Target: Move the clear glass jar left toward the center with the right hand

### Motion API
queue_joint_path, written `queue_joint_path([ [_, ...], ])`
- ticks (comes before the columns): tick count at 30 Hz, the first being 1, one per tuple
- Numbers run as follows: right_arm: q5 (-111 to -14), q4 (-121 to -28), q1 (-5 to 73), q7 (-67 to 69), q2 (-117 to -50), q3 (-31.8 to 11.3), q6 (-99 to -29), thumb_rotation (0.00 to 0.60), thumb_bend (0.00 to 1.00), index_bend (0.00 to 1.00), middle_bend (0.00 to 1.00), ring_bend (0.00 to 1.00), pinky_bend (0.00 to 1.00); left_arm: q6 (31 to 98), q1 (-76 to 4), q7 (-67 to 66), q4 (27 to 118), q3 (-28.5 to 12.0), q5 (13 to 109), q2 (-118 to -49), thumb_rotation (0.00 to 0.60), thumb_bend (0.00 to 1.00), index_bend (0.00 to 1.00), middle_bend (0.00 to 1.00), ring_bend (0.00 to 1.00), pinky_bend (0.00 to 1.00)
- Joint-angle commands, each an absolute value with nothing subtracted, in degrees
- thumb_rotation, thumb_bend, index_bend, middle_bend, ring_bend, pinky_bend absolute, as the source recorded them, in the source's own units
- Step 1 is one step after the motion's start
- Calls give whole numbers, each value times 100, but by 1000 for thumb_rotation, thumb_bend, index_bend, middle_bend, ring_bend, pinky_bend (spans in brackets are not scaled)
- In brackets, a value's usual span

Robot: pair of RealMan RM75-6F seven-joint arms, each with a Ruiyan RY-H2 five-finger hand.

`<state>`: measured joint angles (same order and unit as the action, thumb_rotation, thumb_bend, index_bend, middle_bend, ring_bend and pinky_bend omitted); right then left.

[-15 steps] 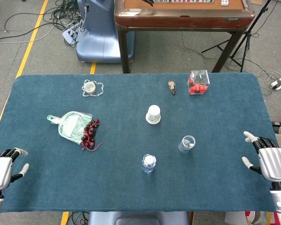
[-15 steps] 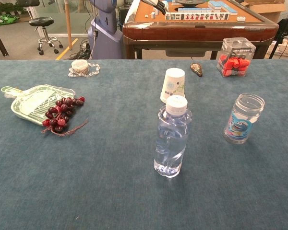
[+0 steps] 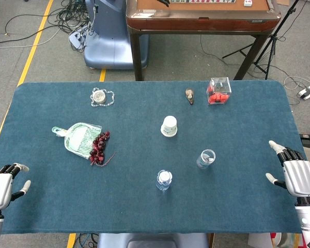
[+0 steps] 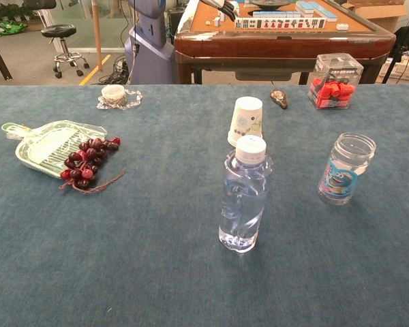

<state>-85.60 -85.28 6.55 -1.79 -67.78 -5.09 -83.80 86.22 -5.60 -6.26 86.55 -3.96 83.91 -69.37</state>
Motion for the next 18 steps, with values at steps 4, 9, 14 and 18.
queue_joint_path([
  [4,-8395,-8448,798,-826,-6967,-554,-8154,600,29,0,59,91,318,8691,-569,-579,8752,-397,8498,-6894,600,301,429,413,371,519],
  [9,-8405,-8354,1032,-747,-7136,-690,-8006,600,2,0,6,9,264,8690,-578,-502,8788,-387,8542,-6848,600,300,429,413,371,520],
  [14,-8317,-8138,1355,-743,-7381,-825,-7666,600,0,0,0,0,194,8751,-556,-406,8902,-398,8571,-6755,600,300,429,413,371,520],
  [18,-8331,-7983,1617,-920,-7615,-867,-7436,600,0,0,0,0,168,8796,-522,-325,8946,-411,8548,-6690,600,300,429,413,371,520],
])
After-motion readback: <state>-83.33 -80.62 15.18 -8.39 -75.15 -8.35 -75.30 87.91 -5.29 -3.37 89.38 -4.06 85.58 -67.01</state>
